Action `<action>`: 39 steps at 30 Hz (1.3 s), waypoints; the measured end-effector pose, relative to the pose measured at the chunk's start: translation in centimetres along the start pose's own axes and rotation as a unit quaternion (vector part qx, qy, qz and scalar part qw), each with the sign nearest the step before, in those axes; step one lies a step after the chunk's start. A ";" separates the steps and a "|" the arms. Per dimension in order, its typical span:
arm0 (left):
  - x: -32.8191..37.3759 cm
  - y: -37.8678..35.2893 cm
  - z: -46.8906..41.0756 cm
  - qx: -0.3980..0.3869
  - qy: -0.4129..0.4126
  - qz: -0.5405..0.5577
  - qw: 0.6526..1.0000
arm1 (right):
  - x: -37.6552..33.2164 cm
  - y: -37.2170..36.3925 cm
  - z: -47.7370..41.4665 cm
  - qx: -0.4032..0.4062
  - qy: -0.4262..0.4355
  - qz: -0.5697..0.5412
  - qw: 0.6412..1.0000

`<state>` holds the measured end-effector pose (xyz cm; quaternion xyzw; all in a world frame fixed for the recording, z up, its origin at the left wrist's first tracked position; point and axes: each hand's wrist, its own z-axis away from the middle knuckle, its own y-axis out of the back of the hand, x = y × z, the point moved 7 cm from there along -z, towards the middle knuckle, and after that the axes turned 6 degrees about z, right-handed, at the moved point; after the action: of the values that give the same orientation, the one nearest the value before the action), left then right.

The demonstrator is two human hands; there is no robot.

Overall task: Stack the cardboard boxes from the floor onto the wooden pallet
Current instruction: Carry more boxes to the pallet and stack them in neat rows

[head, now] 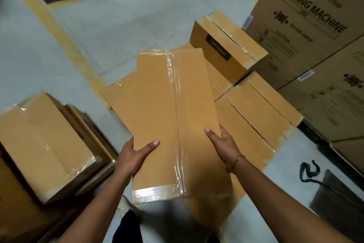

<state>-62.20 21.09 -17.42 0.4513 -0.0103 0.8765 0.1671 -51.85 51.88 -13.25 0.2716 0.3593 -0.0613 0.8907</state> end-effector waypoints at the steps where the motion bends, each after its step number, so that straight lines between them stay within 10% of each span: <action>1: 0.0 -2.2 0.8 -0.001 -0.002 0.005 1.000 | 1.1 1.8 -0.4 -0.001 0.004 0.001 1.000; 14: -0.4 -17.9 2.7 0.044 0.023 0.027 0.998 | 6.1 14.7 -7.2 -0.044 0.006 0.037 0.998; 39: 2.4 -37.0 -25.8 0.166 0.012 0.044 0.985 | 0.5 19.2 -46.7 -0.109 0.081 0.124 0.983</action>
<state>-72.67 61.11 -35.70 0.4612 0.1175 0.8779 0.0518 -74.01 92.81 -32.89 0.2193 0.3981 0.1117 0.8837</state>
